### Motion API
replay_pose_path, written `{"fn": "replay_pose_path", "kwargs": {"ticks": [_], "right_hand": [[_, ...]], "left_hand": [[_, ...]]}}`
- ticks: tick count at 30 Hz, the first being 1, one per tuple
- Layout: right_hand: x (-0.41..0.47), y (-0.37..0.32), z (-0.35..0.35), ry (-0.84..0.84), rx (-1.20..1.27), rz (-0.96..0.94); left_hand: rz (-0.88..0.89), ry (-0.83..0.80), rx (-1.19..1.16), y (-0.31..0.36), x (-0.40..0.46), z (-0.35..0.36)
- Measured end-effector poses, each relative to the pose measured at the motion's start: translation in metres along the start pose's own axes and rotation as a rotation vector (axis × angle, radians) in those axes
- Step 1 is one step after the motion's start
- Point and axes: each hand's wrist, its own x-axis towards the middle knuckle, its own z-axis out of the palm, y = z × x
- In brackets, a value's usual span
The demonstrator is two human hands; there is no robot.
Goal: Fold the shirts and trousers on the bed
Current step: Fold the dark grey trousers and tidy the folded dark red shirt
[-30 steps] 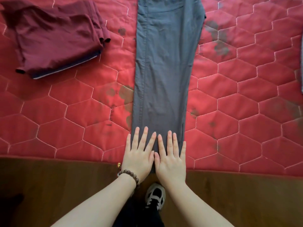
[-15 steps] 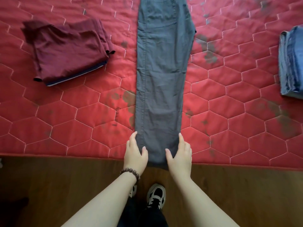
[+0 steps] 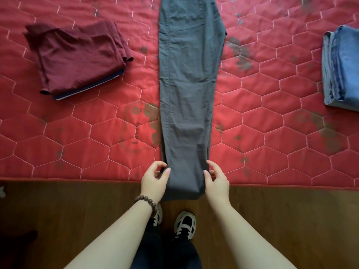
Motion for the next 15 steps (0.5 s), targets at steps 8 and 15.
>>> {"fn": "replay_pose_path", "kwargs": {"ticks": [8, 15], "right_hand": [[0.004, 0.007, -0.010, -0.130, 0.047, 0.031], [-0.018, 0.023, -0.022, -0.300, 0.095, 0.112]], "left_hand": [[-0.167, 0.051, -0.028, -0.007, 0.011, -0.003], [-0.177, -0.196, -0.088, 0.005, -0.010, -0.022]]}}
